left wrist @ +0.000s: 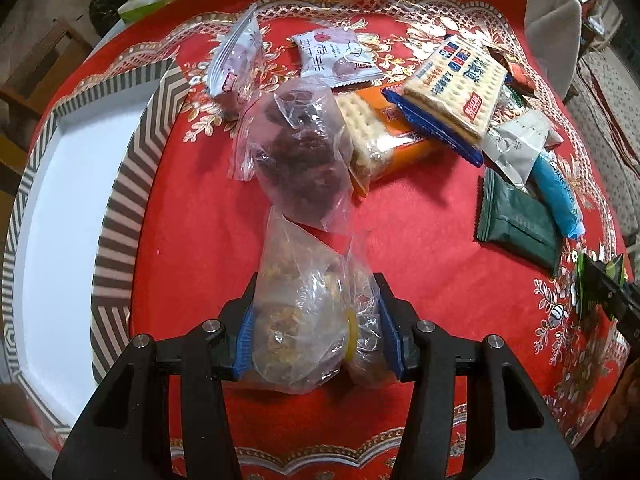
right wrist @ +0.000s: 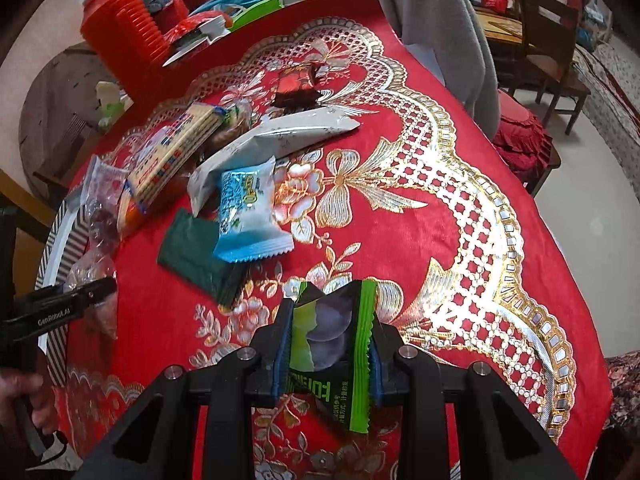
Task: Organize snacks
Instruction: 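Carry the green packet with the right tool while the left tool carries the nut bags to the box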
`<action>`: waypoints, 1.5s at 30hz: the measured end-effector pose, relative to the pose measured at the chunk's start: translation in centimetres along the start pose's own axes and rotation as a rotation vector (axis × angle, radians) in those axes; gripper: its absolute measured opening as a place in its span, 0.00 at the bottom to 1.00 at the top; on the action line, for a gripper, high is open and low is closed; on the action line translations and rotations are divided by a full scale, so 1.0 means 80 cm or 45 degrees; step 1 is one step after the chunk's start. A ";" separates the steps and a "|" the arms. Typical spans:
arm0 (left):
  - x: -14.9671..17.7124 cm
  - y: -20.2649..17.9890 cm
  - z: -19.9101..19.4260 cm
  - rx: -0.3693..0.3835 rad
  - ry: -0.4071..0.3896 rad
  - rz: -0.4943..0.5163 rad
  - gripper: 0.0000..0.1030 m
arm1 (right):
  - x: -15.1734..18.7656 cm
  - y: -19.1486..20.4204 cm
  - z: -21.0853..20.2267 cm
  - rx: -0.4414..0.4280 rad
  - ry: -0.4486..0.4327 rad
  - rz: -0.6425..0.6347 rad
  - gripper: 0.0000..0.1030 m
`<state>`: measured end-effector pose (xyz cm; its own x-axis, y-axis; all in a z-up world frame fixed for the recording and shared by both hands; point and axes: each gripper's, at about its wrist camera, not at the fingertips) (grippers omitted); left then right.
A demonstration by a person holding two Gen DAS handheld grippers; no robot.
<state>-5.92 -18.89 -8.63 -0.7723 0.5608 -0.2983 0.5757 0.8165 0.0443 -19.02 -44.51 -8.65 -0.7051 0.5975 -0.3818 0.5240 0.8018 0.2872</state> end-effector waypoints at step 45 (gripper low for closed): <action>0.024 0.004 -0.109 0.088 -0.251 -0.066 0.49 | -0.022 0.052 -0.077 -0.185 -0.032 -0.299 0.29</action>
<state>-9.59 -16.38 -0.87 -0.7379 0.4748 -0.4797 0.5586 0.8285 -0.0392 -18.53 -42.25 -1.36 -0.7860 0.3969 -0.4741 0.2723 0.9106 0.3109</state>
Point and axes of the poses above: each gripper's, at about its wrist camera, not at the fingertips, and z roughly the way its jaws point, y to its left, x to its underside, and after that the axes turned 6 degrees about z, right-handed
